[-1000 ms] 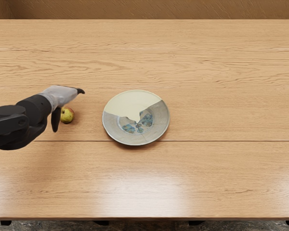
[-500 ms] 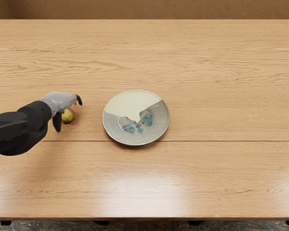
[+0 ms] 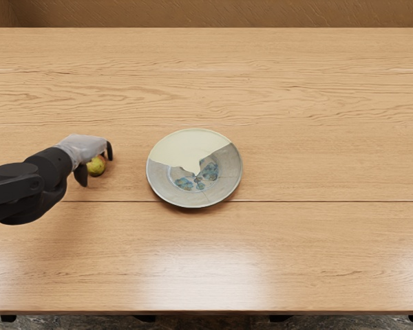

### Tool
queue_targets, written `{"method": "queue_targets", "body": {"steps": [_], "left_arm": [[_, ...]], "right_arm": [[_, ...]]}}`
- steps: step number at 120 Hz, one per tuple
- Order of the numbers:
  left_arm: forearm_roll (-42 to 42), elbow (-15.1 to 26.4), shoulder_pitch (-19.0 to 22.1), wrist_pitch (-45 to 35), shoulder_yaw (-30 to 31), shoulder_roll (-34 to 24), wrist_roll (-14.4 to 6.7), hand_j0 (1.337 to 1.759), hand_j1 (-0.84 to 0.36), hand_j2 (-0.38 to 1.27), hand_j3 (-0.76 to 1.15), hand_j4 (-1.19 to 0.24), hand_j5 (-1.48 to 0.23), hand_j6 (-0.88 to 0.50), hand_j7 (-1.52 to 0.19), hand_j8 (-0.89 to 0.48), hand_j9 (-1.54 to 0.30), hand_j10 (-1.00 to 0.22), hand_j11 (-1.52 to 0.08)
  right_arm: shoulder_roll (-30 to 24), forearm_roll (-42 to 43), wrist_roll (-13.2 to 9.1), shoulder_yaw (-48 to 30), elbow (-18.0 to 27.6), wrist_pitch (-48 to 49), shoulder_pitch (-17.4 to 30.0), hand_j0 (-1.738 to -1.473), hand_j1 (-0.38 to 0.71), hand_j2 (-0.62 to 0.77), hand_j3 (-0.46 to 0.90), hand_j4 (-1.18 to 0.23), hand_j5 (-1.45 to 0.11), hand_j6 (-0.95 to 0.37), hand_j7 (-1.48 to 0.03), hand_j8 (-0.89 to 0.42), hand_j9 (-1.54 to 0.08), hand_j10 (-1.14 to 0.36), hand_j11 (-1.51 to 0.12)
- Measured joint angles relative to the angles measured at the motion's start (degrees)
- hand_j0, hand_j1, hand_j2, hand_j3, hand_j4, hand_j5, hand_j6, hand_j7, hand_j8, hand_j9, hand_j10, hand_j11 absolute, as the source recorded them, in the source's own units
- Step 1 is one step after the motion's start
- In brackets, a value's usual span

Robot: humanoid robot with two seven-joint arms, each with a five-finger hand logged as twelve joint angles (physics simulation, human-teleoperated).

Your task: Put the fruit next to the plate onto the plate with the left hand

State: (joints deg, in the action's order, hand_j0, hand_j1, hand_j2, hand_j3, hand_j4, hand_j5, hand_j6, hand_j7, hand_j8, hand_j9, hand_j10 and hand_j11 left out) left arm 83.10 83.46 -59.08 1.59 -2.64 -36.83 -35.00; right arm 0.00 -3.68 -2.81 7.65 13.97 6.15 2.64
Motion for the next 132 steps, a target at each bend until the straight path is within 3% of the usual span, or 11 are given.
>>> {"method": "queue_targets", "body": {"steps": [10,17,34,49,53,62,67,84,117,132], "left_arm": [[-0.61,-0.08,0.02,0.09,0.0,-0.06,0.0,1.658,-0.28,0.11,0.0,-0.54,-0.69,-0.51,-0.69,-0.52,-0.69,-0.54,-0.69],[-1.01,-0.1,0.13,0.09,0.0,-0.09,0.01,1.654,-0.28,0.04,0.0,-0.6,-0.78,-0.45,-0.79,-0.48,-0.79,-0.59,-0.79],[-1.66,-0.09,0.12,0.11,-0.14,-0.09,-0.02,1.655,-0.35,0.25,-0.05,-0.55,-0.95,-0.42,-0.88,-0.39,-0.98,-0.72,-0.98],[-2.06,-0.12,-0.01,0.22,-0.32,-0.09,-0.01,1.662,-0.41,0.49,-0.31,-0.53,-1.04,-0.37,-1.0,-0.37,-1.07,-0.76,-1.07],[-2.49,-0.12,-0.35,0.26,-0.36,-0.16,0.0,1.657,-0.4,0.51,-0.27,-0.53,-1.06,-0.37,-1.03,-0.37,-1.08,-0.77,-1.08],[-3.79,-0.13,-1.0,0.31,-0.45,-0.17,0.02,1.654,-0.36,0.39,-0.18,-0.53,-1.09,-0.36,-1.08,-0.37,-1.12,-0.78,-1.11],[-4.36,-0.13,-1.14,0.34,-0.52,-0.18,0.02,1.653,-0.36,0.45,-0.15,-0.54,-1.11,-0.36,-1.1,-0.37,-1.13,-0.79,-1.13],[-7.04,-0.15,-5.28,0.66,-0.86,-0.19,-0.01,1.652,-0.35,0.52,-0.07,-0.55,-1.17,-0.34,-1.14,-0.37,-1.16,-0.8,-1.15],[-12.06,0.22,-13.26,2.02,-1.1,0.13,-0.02,1.652,-0.29,0.39,-0.02,-0.61,-1.22,-0.36,-1.14,-0.4,-1.16,-0.83,-1.15],[-14.25,0.68,-16.1,3.5,-1.12,3.94,-0.03,1.652,-0.32,0.47,-0.01,-0.62,-1.23,-0.35,-1.16,-0.37,-1.16,-0.82,-1.15]], "right_arm": [[0.0,0.0,0.0,0.0,0.0,0.0,0.0,-1.658,-0.33,0.0,0.0,-0.01,-0.02,-0.01,-0.02,-0.01,-0.02,-0.01,-0.02],[0.0,-0.01,0.0,0.0,0.0,0.0,0.0,-1.658,-0.33,0.0,0.0,-0.01,-0.02,-0.01,-0.02,-0.01,-0.02,-0.01,-0.02],[0.0,-0.01,0.0,0.04,0.0,0.0,0.0,-1.658,-0.33,0.0,0.0,-0.01,-0.02,-0.01,-0.02,-0.01,-0.02,-0.01,-0.02],[0.0,0.0,0.0,0.02,0.0,0.0,0.0,-1.658,-0.33,0.0,0.0,-0.01,-0.02,-0.01,-0.02,-0.01,-0.02,-0.01,-0.02],[0.0,0.0,0.0,0.01,0.0,0.0,0.0,-1.658,-0.33,0.0,0.0,-0.01,-0.02,-0.01,-0.02,-0.01,-0.02,-0.01,-0.02],[0.0,0.0,0.0,0.01,0.0,0.0,0.0,-1.658,-0.33,0.0,0.0,-0.01,-0.02,-0.01,-0.02,-0.01,-0.02,-0.01,-0.02],[0.0,0.01,0.0,0.0,0.0,0.0,0.0,-1.658,-0.33,0.0,0.0,-0.01,-0.02,-0.01,-0.02,-0.01,-0.02,-0.01,-0.02],[0.0,0.02,0.0,0.0,-0.01,0.0,0.0,-1.658,-0.33,0.0,0.0,-0.01,-0.02,-0.01,-0.02,-0.01,-0.02,-0.01,-0.02],[0.0,0.01,0.0,0.0,0.0,0.0,0.0,-1.658,-0.33,0.0,0.0,-0.01,-0.02,-0.01,-0.02,-0.01,-0.02,-0.01,-0.02],[0.0,0.0,0.0,0.0,0.0,0.0,0.0,-1.658,-0.33,0.0,0.0,-0.01,-0.02,-0.01,-0.02,-0.01,-0.02,-0.01,-0.02]]}}
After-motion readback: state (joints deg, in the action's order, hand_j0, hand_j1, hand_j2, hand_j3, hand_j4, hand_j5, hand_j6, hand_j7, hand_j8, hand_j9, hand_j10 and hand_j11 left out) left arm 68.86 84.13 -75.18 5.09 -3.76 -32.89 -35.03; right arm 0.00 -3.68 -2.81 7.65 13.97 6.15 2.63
